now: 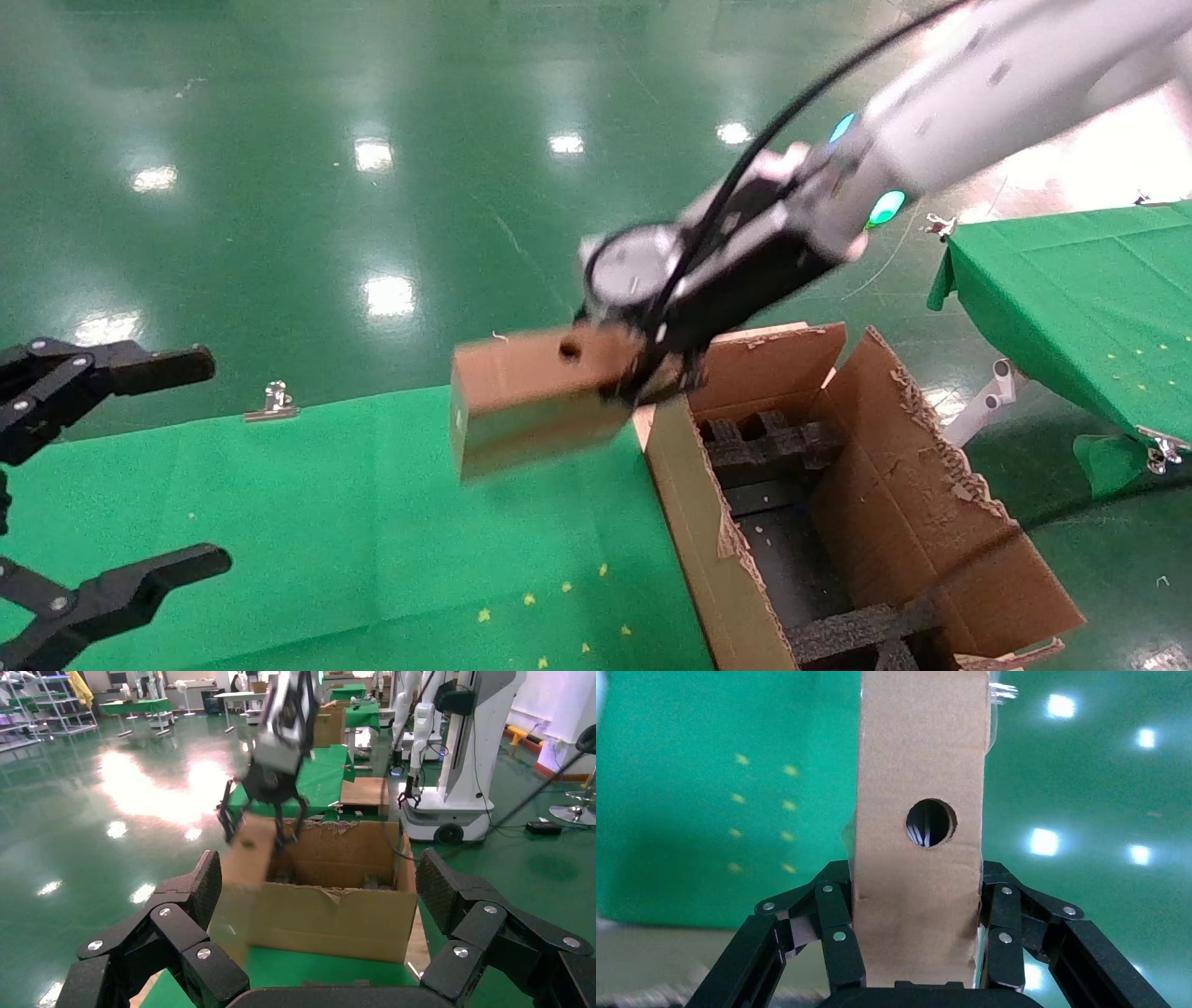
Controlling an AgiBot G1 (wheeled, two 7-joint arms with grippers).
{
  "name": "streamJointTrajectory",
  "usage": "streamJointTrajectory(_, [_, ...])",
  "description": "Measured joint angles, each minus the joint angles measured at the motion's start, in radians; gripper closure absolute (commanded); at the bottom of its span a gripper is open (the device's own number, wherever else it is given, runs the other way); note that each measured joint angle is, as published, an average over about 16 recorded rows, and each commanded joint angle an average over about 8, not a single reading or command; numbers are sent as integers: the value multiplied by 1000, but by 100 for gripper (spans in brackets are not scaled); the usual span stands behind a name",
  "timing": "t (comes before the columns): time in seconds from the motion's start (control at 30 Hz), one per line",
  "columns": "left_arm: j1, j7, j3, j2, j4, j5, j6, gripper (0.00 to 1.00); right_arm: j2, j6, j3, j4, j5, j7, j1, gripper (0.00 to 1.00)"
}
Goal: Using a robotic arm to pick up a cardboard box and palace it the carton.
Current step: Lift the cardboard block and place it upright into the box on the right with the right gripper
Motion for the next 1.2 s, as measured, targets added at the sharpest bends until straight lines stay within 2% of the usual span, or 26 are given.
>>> streamJointTrajectory(0.23, [0, 0, 0, 0, 0, 0, 0, 0, 34, -5, -37, -28, 19, -17, 103, 100])
streamJointTrajectory(0.43, [0, 0, 0, 0, 0, 0, 0, 0, 104, -8, -88, -15, 30, 4, 163, 100])
streamJointTrajectory(0.6, [0, 0, 0, 0, 0, 0, 0, 0, 202, -10, -144, 42, 32, 57, 210, 100])
streamJointTrajectory(0.9, [0, 0, 0, 0, 0, 0, 0, 0, 422, -12, -275, 221, 7, 197, 293, 100])
streamJointTrajectory(1.2, [0, 0, 0, 0, 0, 0, 0, 0, 595, 17, -378, 341, 14, 293, 310, 100])
